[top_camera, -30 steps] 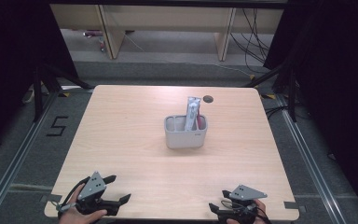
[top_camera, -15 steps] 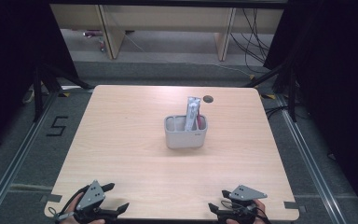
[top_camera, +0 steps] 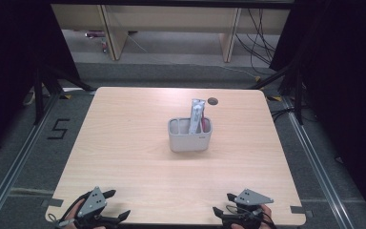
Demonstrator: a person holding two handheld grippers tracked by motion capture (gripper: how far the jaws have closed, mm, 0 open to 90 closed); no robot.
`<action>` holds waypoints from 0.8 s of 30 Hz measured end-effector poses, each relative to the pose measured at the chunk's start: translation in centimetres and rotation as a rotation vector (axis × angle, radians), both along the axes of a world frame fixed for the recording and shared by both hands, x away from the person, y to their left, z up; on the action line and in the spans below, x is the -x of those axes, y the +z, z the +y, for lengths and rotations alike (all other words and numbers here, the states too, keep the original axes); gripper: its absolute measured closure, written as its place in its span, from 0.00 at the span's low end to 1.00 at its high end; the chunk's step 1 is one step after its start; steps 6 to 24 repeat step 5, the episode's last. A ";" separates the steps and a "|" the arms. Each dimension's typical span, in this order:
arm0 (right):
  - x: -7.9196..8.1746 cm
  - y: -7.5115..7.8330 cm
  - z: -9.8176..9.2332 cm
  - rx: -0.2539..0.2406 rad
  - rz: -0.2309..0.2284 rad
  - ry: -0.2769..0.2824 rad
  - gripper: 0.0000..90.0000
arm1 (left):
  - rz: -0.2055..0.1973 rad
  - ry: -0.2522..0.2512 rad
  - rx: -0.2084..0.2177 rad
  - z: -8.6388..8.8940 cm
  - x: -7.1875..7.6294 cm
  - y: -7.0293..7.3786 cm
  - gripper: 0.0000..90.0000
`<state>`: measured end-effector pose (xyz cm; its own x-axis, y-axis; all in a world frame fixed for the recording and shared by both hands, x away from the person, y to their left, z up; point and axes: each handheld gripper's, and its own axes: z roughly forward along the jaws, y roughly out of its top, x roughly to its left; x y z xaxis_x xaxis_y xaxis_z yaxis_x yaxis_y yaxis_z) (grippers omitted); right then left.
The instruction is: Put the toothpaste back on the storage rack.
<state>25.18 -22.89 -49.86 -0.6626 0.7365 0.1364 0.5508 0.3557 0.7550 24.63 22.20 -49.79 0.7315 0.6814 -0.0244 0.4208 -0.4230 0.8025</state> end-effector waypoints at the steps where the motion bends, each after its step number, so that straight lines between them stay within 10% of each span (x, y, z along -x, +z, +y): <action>1: 0.0 0.0 0.0 -0.002 0.001 0.002 0.32 | 0.005 0.016 0.008 -0.1 0.0 0.0 0.17; 3: 0.3 0.1 0.2 -0.023 0.050 -0.051 0.31 | 0.005 0.010 -0.018 0.1 -0.1 0.0 0.17; 24: 0.0 -0.1 -0.1 -0.007 0.010 -0.039 0.31 | 0.010 0.034 0.002 0.1 -0.1 0.0 0.17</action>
